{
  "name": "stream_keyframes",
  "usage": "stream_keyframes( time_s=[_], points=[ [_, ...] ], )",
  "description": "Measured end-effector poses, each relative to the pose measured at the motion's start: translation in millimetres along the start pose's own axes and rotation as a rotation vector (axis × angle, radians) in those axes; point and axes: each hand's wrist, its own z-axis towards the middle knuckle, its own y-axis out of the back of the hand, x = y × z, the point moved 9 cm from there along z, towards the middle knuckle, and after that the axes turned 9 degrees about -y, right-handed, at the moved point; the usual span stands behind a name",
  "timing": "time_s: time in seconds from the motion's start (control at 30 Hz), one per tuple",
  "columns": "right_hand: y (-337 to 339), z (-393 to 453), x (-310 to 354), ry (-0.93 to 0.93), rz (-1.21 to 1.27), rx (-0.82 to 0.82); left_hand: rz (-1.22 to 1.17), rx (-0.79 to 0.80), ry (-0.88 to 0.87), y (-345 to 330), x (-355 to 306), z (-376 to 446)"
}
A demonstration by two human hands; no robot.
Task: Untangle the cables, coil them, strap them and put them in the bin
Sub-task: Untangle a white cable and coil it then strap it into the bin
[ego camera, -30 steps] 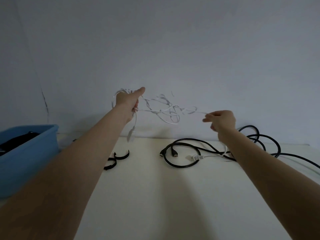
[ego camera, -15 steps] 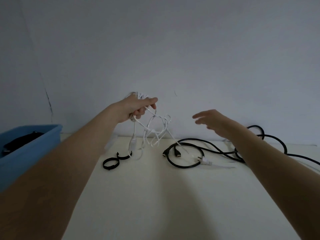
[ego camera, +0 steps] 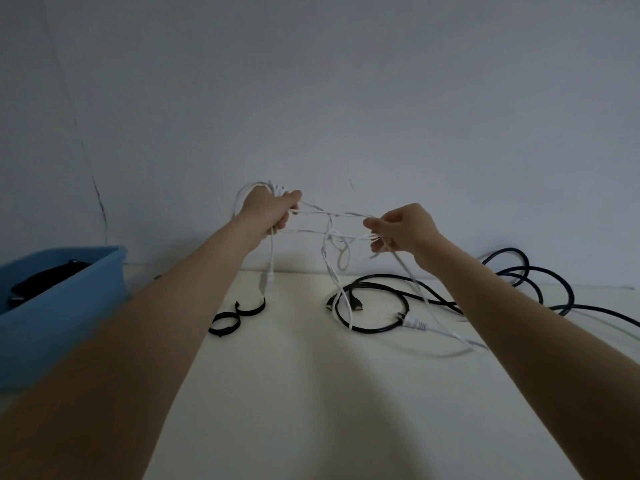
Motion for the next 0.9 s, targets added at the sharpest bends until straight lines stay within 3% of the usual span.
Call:
stream_keyframes(
  time_s=[0.2, 0.37, 0.57, 0.67, 0.8, 0.9],
  points=[
    [11.6, -4.3, -18.7, -0.050, 0.136, -0.046, -0.090, -0.153, 0.075, 1.8, 15.8, -0.4],
    [20.9, -9.2, -25.0, -0.067, 0.342, 0.073, -0.016, -0.016, 0.039, -8.9, 14.2, -12.9],
    [39.6, -3.5, -60.1, -0.289, 0.617, -0.084, -0.415, -0.004, 0.181, -15.0, 22.1, -9.3],
    [51.5, 1.0, -80.4, -0.384, 0.555, -0.171, -0.555, -0.040, 0.184, -6.5, 18.5, -4.2],
    [57.8, 9.7, -98.1, -0.445, 0.271, -0.225, -0.677, -0.021, 0.139, -8.3, 7.7, 0.7],
    [48.0, 8.4, -92.8, -0.438, 0.027, -0.069, -0.549, 0.037, 0.072, -5.3, -2.5, 3.0]
  ],
)
